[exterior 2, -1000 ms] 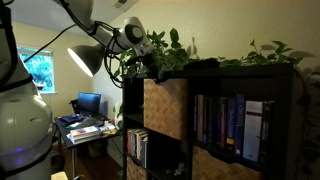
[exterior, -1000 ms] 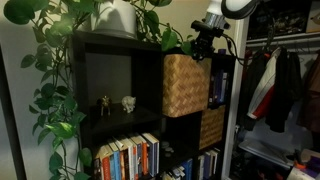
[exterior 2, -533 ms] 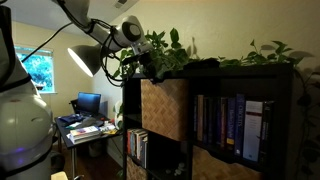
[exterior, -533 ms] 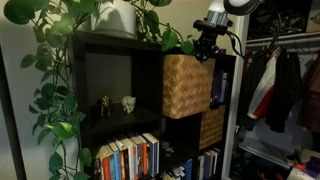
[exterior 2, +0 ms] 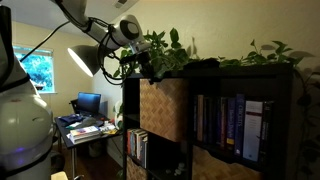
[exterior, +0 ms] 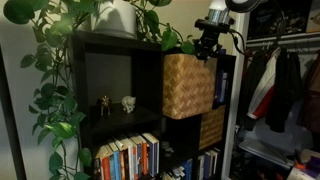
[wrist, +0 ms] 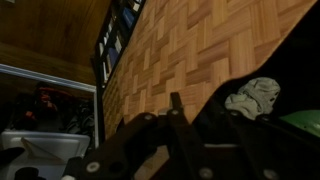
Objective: Pull out the topmost basket, pick up the black clothing from the top of the book shelf and put it inside the basket, push the basket backwards
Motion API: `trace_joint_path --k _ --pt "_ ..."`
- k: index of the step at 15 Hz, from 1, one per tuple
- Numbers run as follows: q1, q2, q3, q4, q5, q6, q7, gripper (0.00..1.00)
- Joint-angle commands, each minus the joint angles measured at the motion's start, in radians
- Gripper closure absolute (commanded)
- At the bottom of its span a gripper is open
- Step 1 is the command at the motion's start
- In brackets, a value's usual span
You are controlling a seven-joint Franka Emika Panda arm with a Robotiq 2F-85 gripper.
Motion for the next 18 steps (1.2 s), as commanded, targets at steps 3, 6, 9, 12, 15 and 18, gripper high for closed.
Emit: trace_joint_path --k 3,6,9,12,15,18 --pt "0.004 -0.001 0.030 0.025 -0.019 -0.021 0.008 0.25" --pt "0.001 0.005 0.037 0.057 -0.033 -0.048 -0.015 0.06" --pt "0.001 0.004 0.022 0.099 -0.042 -0.101 -0.063 0.00" --pt "0.008 0.014 -0.013 0.154 -0.031 -0.200 -0.204 0.00" --pt "0.007 0.027 -0.049 0.202 -0.018 -0.270 -0.361 0.00" --pt "-0.006 0.014 -0.043 0.183 -0.025 -0.251 -0.383 0.00"
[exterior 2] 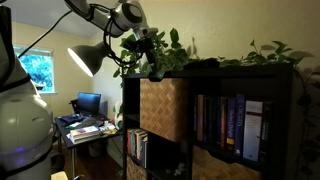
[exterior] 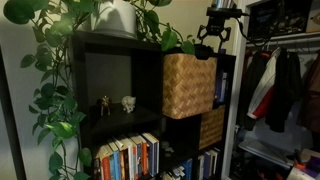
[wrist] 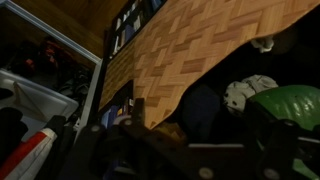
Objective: Pull out the topmost basket, pick up the black clothing from the top of the book shelf and put it inside the basket, push the basket backwards
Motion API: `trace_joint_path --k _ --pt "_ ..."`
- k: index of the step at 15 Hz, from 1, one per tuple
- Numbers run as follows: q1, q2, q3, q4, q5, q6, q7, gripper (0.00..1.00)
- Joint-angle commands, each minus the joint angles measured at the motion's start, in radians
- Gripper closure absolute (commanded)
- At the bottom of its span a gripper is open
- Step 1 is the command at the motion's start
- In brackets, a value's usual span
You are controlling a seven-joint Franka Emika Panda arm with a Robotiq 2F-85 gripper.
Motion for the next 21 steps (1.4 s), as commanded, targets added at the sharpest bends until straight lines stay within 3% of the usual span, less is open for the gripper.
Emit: trace_joint_path --k 1,6,11,16,21 --pt "-0.006 0.004 -0.001 0.013 0.004 -0.013 -0.029 0.00" --pt "-0.005 0.015 -0.003 0.024 0.004 -0.020 -0.053 0.00" --pt "-0.036 0.022 -0.060 0.065 -0.019 -0.024 -0.167 0.00" --pt "-0.064 0.028 -0.119 0.096 -0.004 0.057 -0.305 0.00" --pt "-0.081 0.061 -0.165 0.096 0.033 0.225 -0.405 0.00"
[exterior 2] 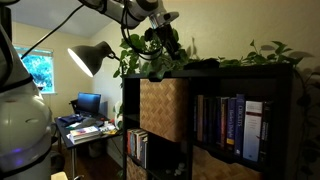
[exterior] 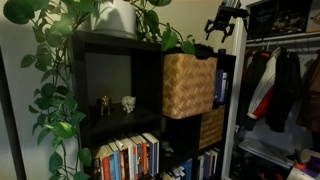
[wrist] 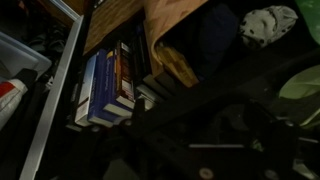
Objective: Pull out the topmost basket, pick up the black clothing from the top of the book shelf and put it inside the basket, push the basket backwards
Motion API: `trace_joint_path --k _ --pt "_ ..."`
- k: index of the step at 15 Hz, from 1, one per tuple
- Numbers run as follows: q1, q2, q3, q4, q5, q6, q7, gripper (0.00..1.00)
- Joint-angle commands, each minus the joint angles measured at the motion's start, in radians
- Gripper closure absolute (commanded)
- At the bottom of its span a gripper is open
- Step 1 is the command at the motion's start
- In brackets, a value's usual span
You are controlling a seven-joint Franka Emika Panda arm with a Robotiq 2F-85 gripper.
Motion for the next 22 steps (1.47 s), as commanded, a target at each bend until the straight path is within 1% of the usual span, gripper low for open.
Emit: trace_joint_path --k 1,5,9,11,14,17,22 --pt "-0.013 0.048 -0.027 0.024 0.054 0.115 -0.083 0.00" --pt "-0.017 0.104 -0.028 0.051 0.088 0.196 -0.125 0.00" --pt "-0.027 0.170 -0.020 0.087 0.057 0.255 -0.128 0.00" --pt "-0.034 0.211 -0.016 0.115 0.020 0.265 -0.104 0.00" --pt "-0.039 0.270 -0.015 0.155 -0.067 0.280 -0.083 0.00" --pt "-0.026 0.318 -0.020 0.193 -0.147 0.282 -0.055 0.00" --pt "-0.008 0.356 -0.031 0.220 -0.186 0.299 -0.033 0.00"
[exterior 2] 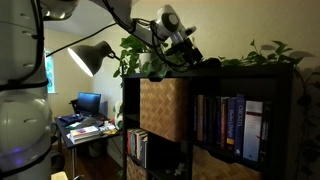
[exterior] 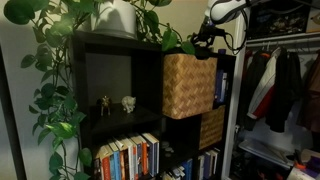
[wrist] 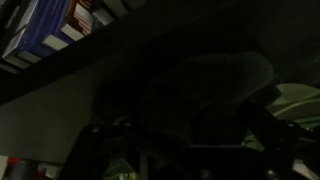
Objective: Pull out the topmost basket, pick up the black clothing from the top of the book shelf and put it inside the basket, push the basket backwards
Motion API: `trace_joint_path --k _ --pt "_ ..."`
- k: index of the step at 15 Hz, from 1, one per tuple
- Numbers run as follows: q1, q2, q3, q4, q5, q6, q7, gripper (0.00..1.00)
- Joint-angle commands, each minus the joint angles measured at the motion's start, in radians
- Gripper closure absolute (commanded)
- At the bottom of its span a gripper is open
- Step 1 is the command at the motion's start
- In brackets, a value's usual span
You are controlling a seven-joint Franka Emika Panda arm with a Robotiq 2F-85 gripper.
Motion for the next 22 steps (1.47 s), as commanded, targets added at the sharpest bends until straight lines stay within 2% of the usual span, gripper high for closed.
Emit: trace_joint_path --k 1,3,12,16,17,22 --pt "0.013 0.027 -0.009 0.030 -0.032 0.011 0.055 0.25" --pt "0.014 0.019 -0.011 0.022 -0.042 0.012 0.073 0.32" --pt "0.015 -0.081 -0.006 -0.045 0.005 0.008 0.063 0.93" --pt "0.023 -0.164 0.007 -0.092 0.039 -0.005 0.040 0.99" --pt "0.026 -0.189 0.011 -0.109 0.059 -0.009 0.026 0.95" --pt "0.048 -0.282 0.030 -0.178 0.199 -0.042 -0.071 0.95"
